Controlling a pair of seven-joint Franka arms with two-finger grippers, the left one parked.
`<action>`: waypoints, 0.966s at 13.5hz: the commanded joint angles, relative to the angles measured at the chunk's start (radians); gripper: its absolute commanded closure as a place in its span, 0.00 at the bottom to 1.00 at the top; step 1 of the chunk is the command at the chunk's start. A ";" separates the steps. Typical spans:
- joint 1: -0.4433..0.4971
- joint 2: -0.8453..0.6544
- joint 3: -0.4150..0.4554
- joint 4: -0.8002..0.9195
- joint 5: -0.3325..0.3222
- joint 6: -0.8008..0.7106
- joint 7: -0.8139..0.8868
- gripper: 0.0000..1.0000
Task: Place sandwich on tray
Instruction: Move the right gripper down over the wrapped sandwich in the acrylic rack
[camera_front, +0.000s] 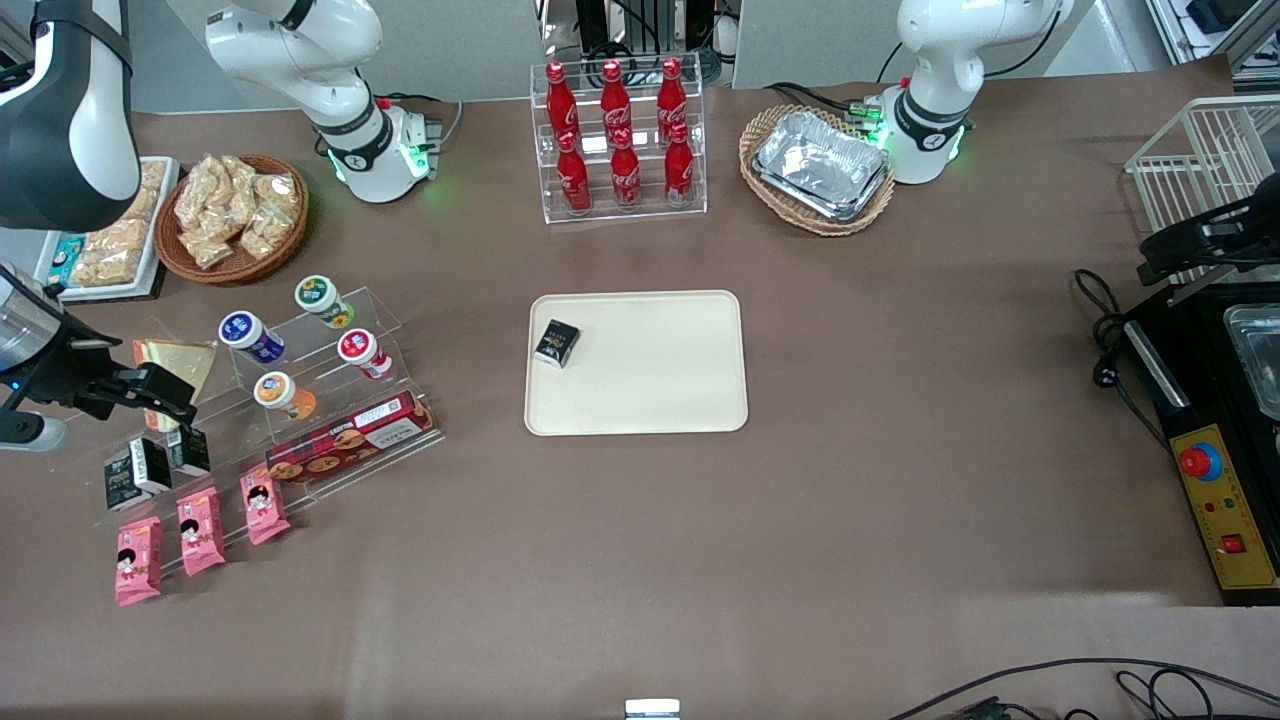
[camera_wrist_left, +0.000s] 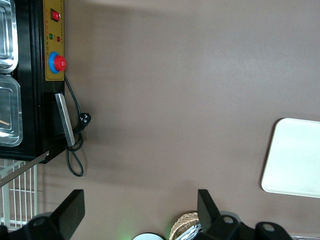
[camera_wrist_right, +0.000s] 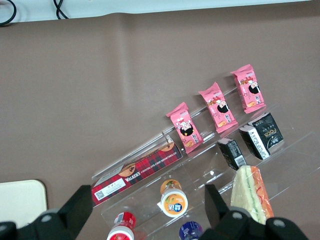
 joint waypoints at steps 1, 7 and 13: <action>-0.002 -0.002 -0.002 0.020 0.007 -0.008 0.008 0.00; -0.015 -0.016 -0.017 0.014 -0.002 -0.025 -0.011 0.00; -0.150 -0.106 -0.025 -0.074 0.009 -0.048 -0.158 0.00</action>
